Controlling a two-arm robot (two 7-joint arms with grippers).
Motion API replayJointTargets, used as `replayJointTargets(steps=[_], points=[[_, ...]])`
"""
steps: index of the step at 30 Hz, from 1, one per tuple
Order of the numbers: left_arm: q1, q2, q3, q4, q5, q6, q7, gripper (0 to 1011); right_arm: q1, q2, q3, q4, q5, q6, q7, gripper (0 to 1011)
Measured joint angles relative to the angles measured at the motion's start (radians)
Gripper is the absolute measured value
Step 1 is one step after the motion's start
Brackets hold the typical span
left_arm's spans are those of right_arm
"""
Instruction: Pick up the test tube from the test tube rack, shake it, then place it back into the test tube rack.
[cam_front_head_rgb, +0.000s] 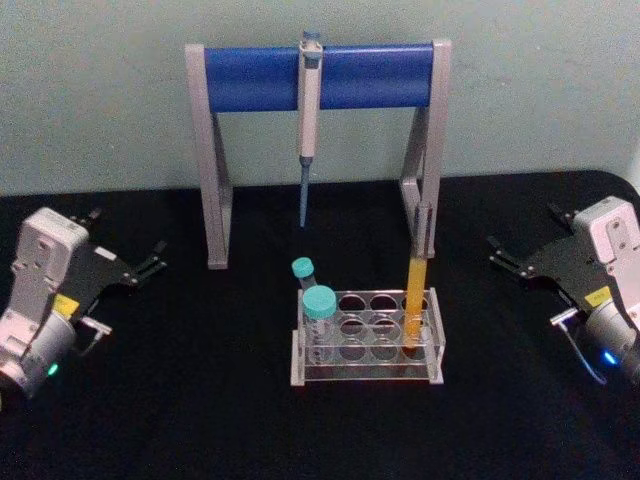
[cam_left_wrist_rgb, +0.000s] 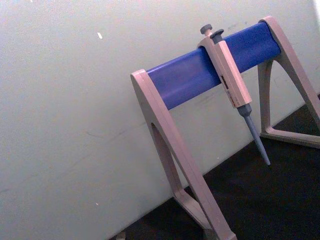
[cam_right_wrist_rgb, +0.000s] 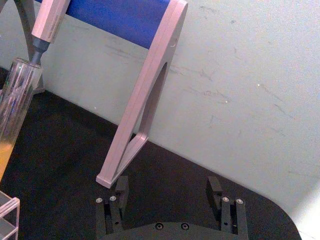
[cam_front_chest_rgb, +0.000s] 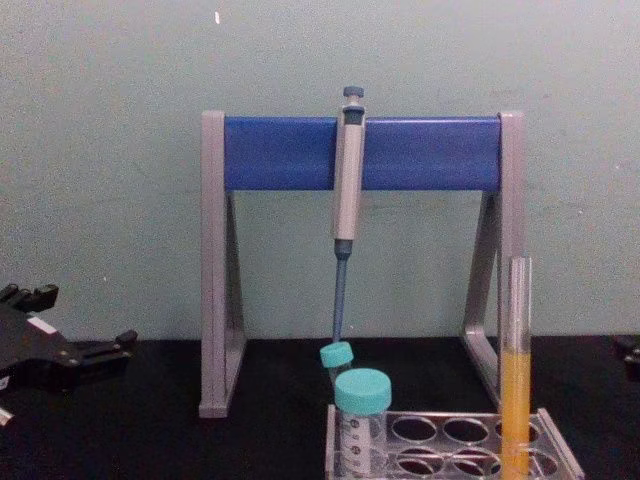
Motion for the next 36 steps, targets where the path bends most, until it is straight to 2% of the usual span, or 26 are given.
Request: replayJointTargets(steps=[11,20,30,34,36], points=[[0.000,0.000,0.000,0.000,0.000,0.000,0.000,1001,0.000,0.000,0.000,0.000,0.000,0.000,0.000,1000],[0.000,0.000,0.000,0.000,0.000,0.000,0.000,1001,-0.026,-0.001,0.024,-0.027,0.005,0.007,0.034,1000],[0.000,0.000,0.000,0.000,0.000,0.000,0.000,1002,-0.099,0.027,0.064,-0.106,0.102,0.058,0.148,1000],[0.000,0.000,0.000,0.000,0.000,0.000,0.000,1001,-0.129,0.042,0.082,-0.137,0.159,0.086,0.210,1000],[0.000,0.000,0.000,0.000,0.000,0.000,0.000,1001,-0.150,0.052,0.097,-0.156,0.203,0.102,0.262,1000]])
